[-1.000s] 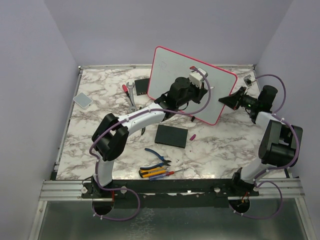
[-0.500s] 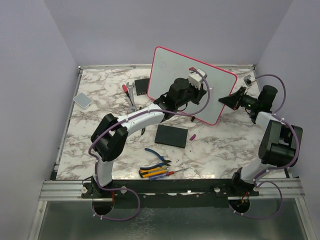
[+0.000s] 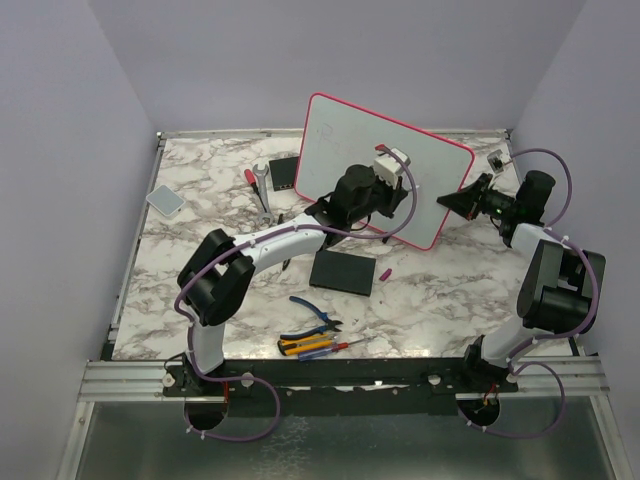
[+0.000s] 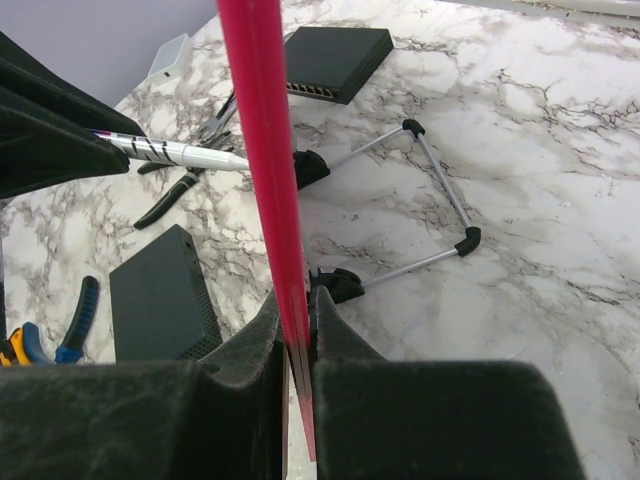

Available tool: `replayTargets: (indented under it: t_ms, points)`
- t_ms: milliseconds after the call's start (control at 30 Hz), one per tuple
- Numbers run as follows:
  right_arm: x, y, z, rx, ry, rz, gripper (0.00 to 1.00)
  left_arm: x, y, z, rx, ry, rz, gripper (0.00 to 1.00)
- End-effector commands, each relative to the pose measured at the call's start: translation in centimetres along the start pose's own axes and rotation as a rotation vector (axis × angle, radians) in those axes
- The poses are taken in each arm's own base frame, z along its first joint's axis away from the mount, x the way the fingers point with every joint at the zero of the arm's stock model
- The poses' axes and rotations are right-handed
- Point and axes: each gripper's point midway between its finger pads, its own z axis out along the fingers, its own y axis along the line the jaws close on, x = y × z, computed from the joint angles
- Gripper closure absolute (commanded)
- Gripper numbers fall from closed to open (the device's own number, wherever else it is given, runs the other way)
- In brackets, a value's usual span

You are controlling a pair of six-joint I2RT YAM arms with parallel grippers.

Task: Write a sentence on the whiteboard

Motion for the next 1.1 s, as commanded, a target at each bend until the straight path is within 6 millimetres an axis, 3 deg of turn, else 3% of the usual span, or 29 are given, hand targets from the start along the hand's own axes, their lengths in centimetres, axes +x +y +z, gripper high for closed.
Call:
replayTargets:
  t_ms: [0, 433, 1067]
  points:
    - [1.9, -1.0, 0.2, 0.056, 0.028, 0.044, 1.0, -3.2, -1.1, -0.2, 0.023, -0.074, 0.006, 1.0]
    - [1.9, -1.0, 0.2, 0.054, 0.029, 0.045, 0.99, -3.3, -1.7, 1.0, 0.036, -0.077, 0.012, 1.0]
    - [2.0, -1.1, 0.2, 0.055, 0.029, 0.045, 0.99, 0.8, -1.0, 1.5, 0.013, 0.007, 0.012, 1.0]
